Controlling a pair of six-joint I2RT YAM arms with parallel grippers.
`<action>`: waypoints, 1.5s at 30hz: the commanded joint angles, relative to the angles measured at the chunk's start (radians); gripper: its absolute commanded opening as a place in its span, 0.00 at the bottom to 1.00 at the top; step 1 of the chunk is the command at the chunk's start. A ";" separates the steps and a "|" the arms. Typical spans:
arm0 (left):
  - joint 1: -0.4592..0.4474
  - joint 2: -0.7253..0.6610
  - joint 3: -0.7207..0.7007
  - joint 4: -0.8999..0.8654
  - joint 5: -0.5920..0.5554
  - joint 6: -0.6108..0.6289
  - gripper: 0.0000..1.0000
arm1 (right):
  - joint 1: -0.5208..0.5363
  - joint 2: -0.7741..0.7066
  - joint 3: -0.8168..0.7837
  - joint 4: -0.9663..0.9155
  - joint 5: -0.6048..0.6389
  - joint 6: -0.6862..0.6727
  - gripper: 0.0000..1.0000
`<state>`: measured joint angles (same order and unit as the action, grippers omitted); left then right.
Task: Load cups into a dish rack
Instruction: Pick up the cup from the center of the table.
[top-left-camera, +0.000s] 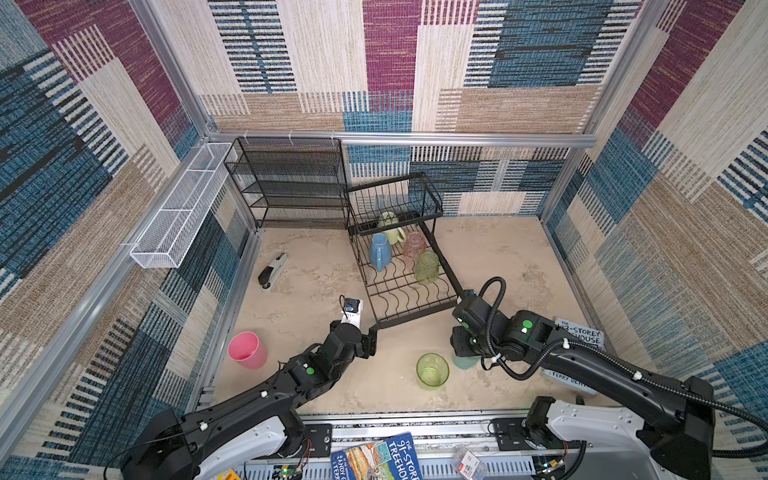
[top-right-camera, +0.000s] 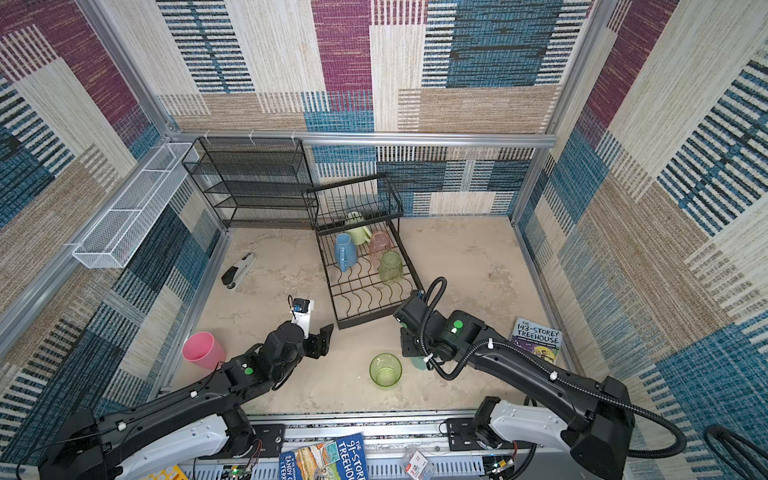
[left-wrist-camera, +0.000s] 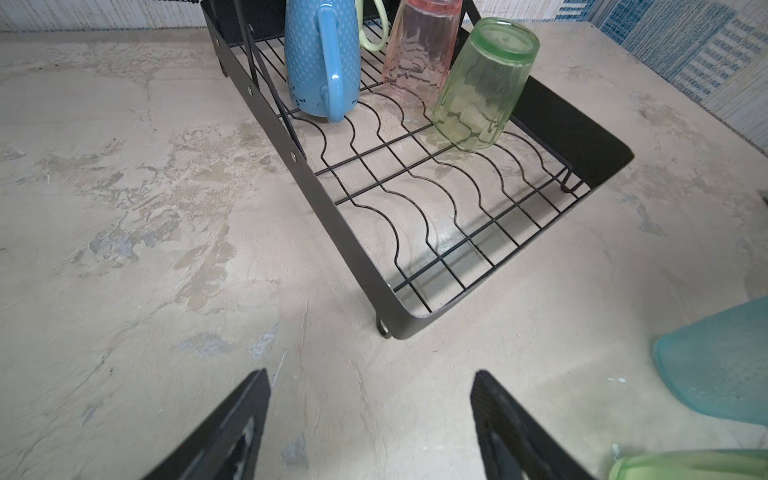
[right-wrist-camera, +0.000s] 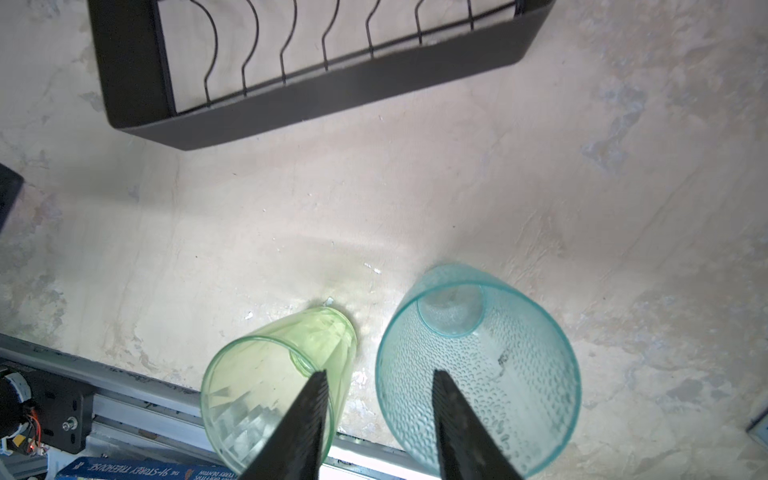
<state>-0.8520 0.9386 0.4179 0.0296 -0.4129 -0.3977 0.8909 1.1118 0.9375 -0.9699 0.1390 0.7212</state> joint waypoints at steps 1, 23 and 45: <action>-0.001 -0.002 -0.002 -0.011 -0.008 0.000 0.79 | 0.003 0.008 -0.021 0.017 -0.033 0.043 0.42; 0.000 -0.029 0.006 -0.031 0.019 -0.009 0.79 | 0.003 0.134 -0.011 0.056 0.047 0.062 0.18; 0.005 0.065 0.204 -0.265 0.130 -0.223 0.83 | -0.007 0.138 0.321 -0.102 0.215 -0.026 0.00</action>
<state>-0.8505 1.0046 0.5934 -0.1665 -0.3225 -0.5709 0.8845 1.2369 1.2057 -1.0504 0.2932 0.7357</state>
